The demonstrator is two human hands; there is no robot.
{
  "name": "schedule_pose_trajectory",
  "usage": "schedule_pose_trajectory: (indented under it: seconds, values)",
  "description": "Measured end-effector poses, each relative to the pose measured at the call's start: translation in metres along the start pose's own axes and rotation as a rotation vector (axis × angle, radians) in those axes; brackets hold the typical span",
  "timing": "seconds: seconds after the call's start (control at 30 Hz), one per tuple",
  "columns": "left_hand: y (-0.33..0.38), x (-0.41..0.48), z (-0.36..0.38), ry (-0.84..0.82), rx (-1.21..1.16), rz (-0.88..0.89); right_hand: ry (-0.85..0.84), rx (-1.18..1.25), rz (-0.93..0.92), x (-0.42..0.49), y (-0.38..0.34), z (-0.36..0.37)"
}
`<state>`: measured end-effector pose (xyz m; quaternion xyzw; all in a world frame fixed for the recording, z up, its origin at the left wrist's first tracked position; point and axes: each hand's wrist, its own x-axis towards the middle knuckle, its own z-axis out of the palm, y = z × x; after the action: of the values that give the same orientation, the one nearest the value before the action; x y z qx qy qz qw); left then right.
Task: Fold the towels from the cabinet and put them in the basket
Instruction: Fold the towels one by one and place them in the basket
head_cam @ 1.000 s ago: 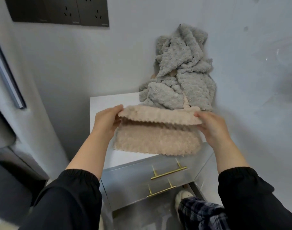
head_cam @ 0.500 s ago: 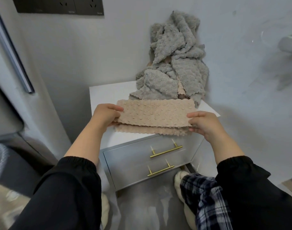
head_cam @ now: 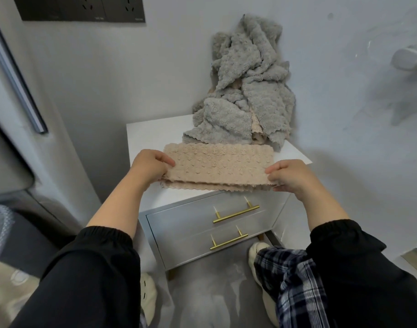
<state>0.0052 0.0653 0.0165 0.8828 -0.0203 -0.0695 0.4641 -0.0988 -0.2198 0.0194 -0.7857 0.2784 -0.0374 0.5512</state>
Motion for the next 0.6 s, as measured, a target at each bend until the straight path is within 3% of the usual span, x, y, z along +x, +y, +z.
schedule_pose_trajectory:
  seconds: [0.23,0.33,0.4,0.5,0.6]
  values:
    - [0.005,-0.001,0.007,-0.005,0.450,0.079,0.032,-0.342,0.050,0.011,0.007,0.003]
    - [0.001,-0.001,0.016,0.182,0.681,0.248,0.085,-0.376,0.053,0.013,0.008,0.002]
    - [-0.001,-0.001,0.028,0.214,0.660,0.433,0.086,-0.356,0.049,0.014,0.009,0.000]
    - [0.000,-0.003,0.048,0.048,0.636,0.589,0.066,-0.276,0.103,0.015,0.008,-0.003]
    - [-0.003,-0.011,0.068,-0.158,0.774,0.524,0.040,-0.217,0.112,0.014,0.006,-0.002]
